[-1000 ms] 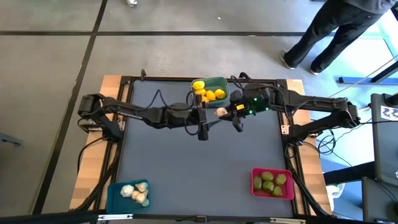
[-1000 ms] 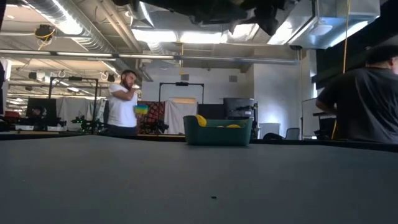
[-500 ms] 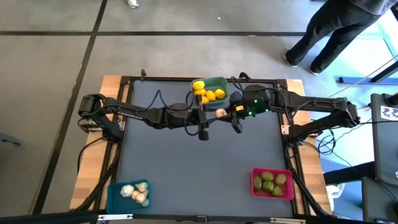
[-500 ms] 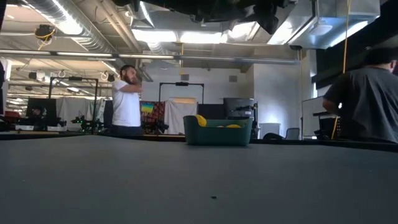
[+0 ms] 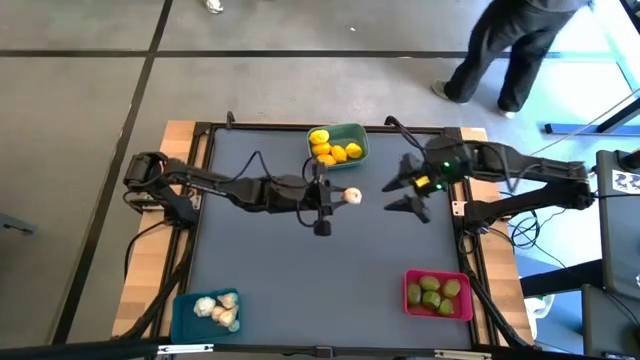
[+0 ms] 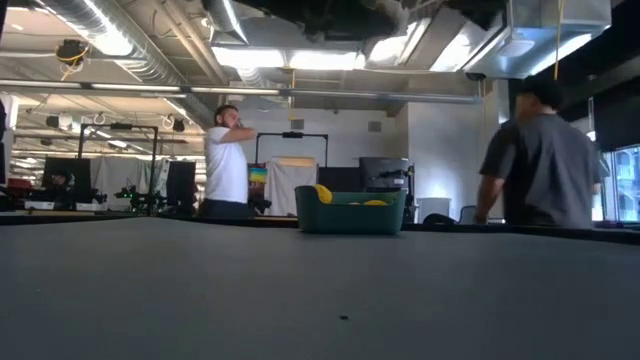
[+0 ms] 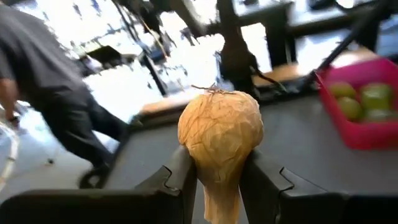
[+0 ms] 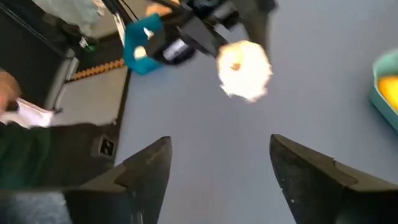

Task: Sort produce into baskets
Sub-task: Put the white garlic into the blue bin

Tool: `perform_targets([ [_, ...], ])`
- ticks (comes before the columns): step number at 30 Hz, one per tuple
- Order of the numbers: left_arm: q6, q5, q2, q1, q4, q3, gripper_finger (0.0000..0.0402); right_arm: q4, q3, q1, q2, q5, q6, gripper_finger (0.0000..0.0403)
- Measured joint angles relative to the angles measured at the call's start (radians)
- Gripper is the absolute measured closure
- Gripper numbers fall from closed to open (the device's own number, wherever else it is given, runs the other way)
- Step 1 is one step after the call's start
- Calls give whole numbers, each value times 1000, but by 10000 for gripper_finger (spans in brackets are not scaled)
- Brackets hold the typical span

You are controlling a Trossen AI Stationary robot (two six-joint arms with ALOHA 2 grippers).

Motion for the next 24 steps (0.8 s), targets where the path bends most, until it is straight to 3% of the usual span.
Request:
perform_targets([
  [6,-100,0,-9,-81,-217,2,307,-154,-1,101,-45,165,56,130],
  [10,-241,2,-26,-152,-481,57,307,-182,-3,173,-39,265,75,130],
  [18,-684,7,-35,-337,-1046,202,307,-92,-111,250,-36,313,69,130],
  [24,-1068,139,-35,-517,-1227,267,306,21,-232,283,-36,313,118,129],
])
